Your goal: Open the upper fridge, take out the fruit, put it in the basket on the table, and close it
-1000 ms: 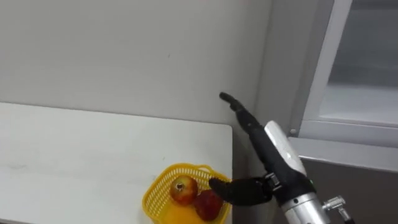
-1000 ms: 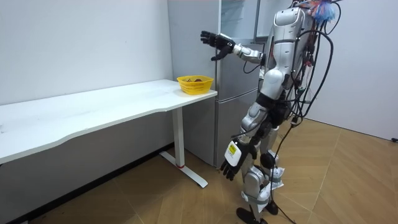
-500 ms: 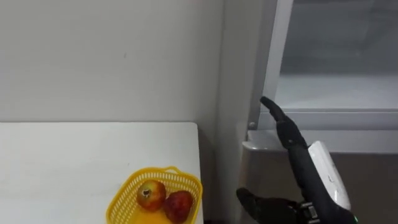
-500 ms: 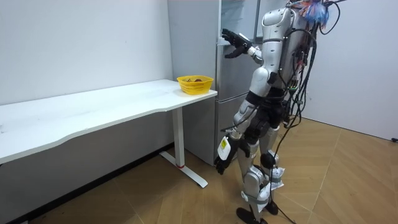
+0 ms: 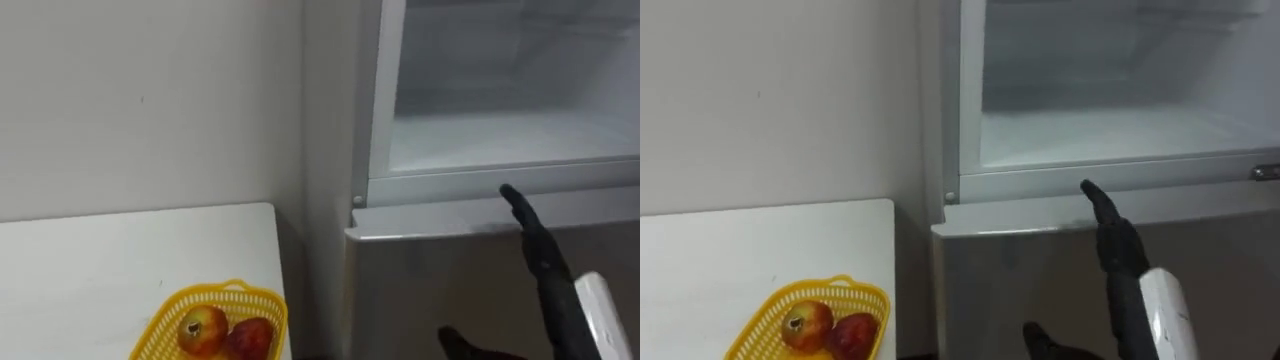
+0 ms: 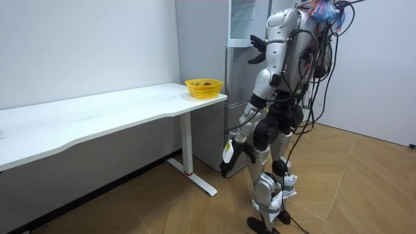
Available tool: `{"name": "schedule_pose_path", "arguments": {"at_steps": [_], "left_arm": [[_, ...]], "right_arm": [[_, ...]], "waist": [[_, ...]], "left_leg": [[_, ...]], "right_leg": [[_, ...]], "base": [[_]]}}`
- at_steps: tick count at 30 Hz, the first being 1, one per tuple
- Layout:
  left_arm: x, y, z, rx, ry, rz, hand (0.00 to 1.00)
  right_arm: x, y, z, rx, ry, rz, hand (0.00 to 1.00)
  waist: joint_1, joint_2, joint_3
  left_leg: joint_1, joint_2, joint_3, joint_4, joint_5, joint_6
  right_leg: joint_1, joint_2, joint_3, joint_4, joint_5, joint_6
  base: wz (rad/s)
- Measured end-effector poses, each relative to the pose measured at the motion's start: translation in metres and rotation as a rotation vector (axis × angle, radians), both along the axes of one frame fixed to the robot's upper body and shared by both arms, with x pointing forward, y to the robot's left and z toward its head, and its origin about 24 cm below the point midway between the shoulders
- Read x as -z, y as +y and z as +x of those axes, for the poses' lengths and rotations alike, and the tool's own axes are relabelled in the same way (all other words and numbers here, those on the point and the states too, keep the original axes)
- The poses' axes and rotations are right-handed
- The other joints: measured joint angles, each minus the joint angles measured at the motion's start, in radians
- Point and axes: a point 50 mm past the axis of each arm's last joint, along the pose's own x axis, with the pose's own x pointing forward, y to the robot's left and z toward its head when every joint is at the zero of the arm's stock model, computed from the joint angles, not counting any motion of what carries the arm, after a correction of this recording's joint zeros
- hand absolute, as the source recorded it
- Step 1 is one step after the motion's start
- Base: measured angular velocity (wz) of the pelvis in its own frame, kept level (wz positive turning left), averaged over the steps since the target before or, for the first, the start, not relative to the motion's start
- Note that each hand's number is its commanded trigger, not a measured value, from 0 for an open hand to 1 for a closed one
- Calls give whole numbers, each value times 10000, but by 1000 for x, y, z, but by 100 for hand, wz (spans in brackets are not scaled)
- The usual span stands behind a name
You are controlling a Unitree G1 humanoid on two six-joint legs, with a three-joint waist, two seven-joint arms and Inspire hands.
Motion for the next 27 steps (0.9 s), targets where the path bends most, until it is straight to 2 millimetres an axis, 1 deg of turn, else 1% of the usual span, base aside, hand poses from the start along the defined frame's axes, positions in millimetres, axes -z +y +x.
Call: {"name": "schedule_pose_path", "arguments": {"at_steps": [2, 4, 5, 7, 10, 11, 12, 13, 14, 16, 17, 18, 19, 20, 22, 23, 25, 27], "left_arm": [[0, 0, 0, -1, -23, 23, 0], [0, -1, 1, 0, -43, 3, 0], [0, -1, 1, 1, -43, 1, 0], [0, -1, -1, -13, -9, 4, 0], [1, -5, -1, 233, 16, -88, 0], [1, -6, -1, 330, 18, -106, 0], [1, -8, 0, 438, 22, -142, 0], [2, -9, 1, 536, 28, -167, 0], [2, -10, 1, 543, 30, -189, 0], [2, -11, 2, 31, -92, -368, 0], [2, -11, 3, -97, -138, -408, 0], [2, -11, 4, -383, -230, -505, 0], [2, -11, 5, -579, -331, -579, 0], [2, -11, 6, -611, -367, -594, 0], [1, -12, 10, -697, -563, -694, 0], [1, -12, 10, -686, -598, -712, 0], [1, -13, 12, -650, -784, -738, 0], [1, -12, 12, -652, -857, -743, 0]], "right_arm": [[7, -3, -6, 342, 332, 298, 0], [11, -9, -10, 683, 539, 501, 0], [11, -10, -11, 771, 560, 497, 0], [14, -15, -16, 1070, 655, 597, 0], [25, -20, -23, 1479, 1141, 1039, 0], [26, -21, -24, 1548, 1224, 1158, 0], [29, -22, -27, 1643, 1368, 1352, 0], [32, -24, -30, 1761, 1538, 1695, 0], [35, -25, -32, 1846, 1661, 1925, 0], [52, -34, -37, 2379, 2379, 3149, 0], [58, -37, -39, 2588, 2626, 3402, 0], [71, -43, -43, 2993, 3165, 3973, 0], [85, -49, -48, 3473, 3734, 4746, 0], [93, -53, -52, 3768, 4045, 5091, 0], [122, -67, -70, 5063, 5154, 6364, 0], [128, -71, -75, 5412, 5371, 6688, 0], [144, -82, -92, 6840, 5722, 7997, 0], [146, -88, -97, 7698, 5329, 9008, 0]], "waist": [[-56, 20, 5], [-114, 83, 48], [-137, 101, 58], [-196, 144, 56], [-314, 122, 74], [-317, 182, 48], [-346, 159, 80], [-413, 202, 65], [-449, 172, 84], [-521, 182, 90], [-548, 200, 80], [-605, 185, 85], [-716, 131, 55], [-777, 157, 60], [-989, 177, 46], [-1027, 186, 50], [-1132, 176, 63], [-1175, 148, 72]], "left_leg": [[3, 10, 92, -4, -2, 2], [1, 27, 275, -15, -19, 22], [1, 34, 313, -9, -31, 24], [1, 67, 502, -5, -52, 18], [-25, 90, 633, -4, -59, 13], [-32, 95, 657, -1, -60, 13], [-46, 105, 686, -2, -61, 12], [-45, 108, 691, 2, -64, 7], [-37, 109, 696, 8, -65, 5], [-37, 120, 765, 13, -73, -8], [-40, 124, 786, 12, -76, -12], [-44, 126, 817, -1, -80, -15], [-63, 124, 817, -16, -81, -14], [-87, 123, 807, -13, -83, -11], [-190, 114, 787, 6, -84, -9], [-199, 109, 781, 3, -84, -8], [-199, 92, 751, 20, -83, -7], [-195, 83, 777, 19, -83, -8]], "right_leg": [[-51, 5, 65, 41, 0, 0], [-166, 35, 281, 147, -2, 1], [-177, 44, 332, 151, -2, 2], [-291, 104, 578, 154, 4, 6], [-441, 121, 643, 171, 20, 1], [-463, 126, 658, 178, 27, -6], [-477, 129, 661, 176, 37, -15], [-469, 136, 676, 179, 38, -18], [-481, 145, 699, 179, 37, -19], [-522, 164, 754, 185, 37, -20], [-534, 170, 776, 186, 38, -20], [-558, 173, 798, 198, 37, -20], [-577, 168, 786, 201, 34, -20], [-583, 167, 778, 189, 33, -19], [-596, 143, 733, 199, 35, -14], [-604, 136, 720, 220, 36, -13], [-650, 109, 723, 341, -36, -16], [-728, 114, 821, 474, -103, -17]], "base": [[-16], [-23], [-22], [-26], [-13], [-13], [-7], [-3], [-4], [-9], [-9], [-5], [0], [0], [2], [0], [0], [-4]]}}
